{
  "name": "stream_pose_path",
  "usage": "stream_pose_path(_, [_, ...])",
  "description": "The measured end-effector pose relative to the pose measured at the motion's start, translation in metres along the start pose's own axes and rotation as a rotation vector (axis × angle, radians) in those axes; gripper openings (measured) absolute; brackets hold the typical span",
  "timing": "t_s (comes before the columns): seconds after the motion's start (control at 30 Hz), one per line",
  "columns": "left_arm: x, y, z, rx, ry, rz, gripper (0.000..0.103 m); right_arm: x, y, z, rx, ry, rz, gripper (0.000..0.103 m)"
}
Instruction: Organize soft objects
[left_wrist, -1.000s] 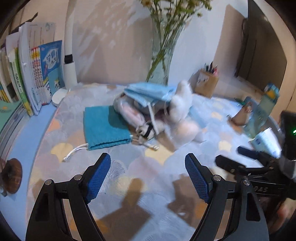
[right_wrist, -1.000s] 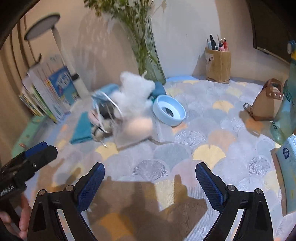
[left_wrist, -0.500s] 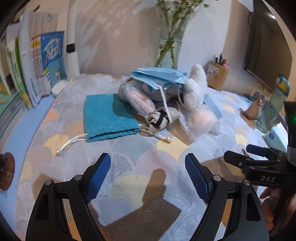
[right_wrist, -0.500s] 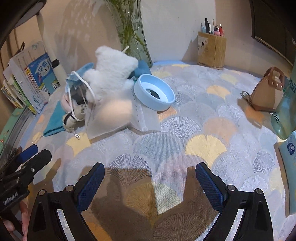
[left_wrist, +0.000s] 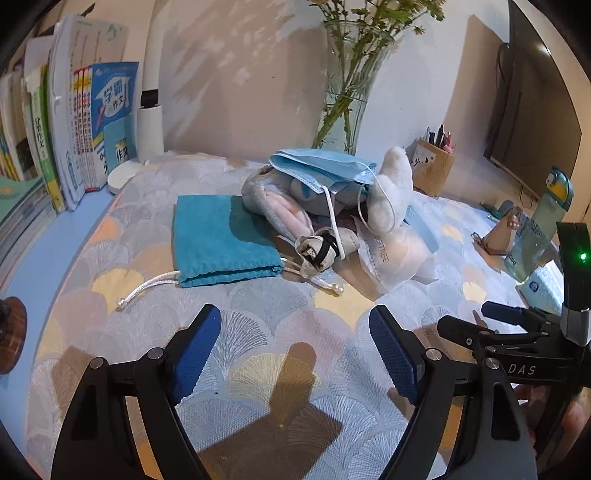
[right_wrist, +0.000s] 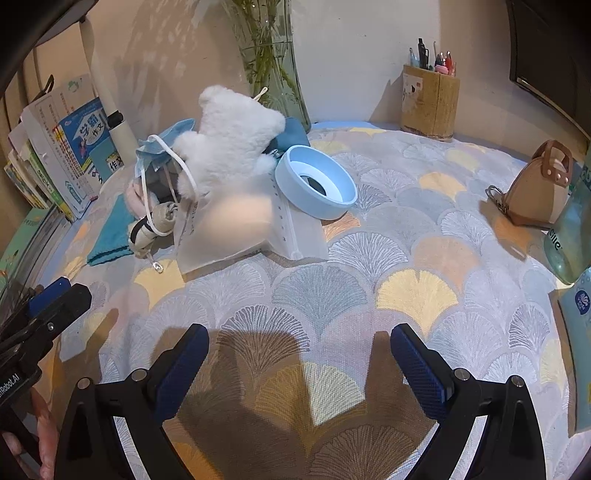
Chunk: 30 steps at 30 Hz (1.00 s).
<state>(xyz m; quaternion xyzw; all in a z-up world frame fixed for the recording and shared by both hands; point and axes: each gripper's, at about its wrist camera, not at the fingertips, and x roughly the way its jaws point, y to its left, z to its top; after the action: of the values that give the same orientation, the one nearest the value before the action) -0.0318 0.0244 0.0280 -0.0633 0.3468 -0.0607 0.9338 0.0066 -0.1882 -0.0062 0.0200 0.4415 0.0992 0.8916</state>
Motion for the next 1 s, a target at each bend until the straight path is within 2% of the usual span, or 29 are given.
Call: stream_pose_path(1.0, [0.006, 0.009, 0.001, -0.037, 0.032, 0.001, 0.082, 0.003, 0.001, 0.000, 0.018, 0.025, 0.007, 0.099])
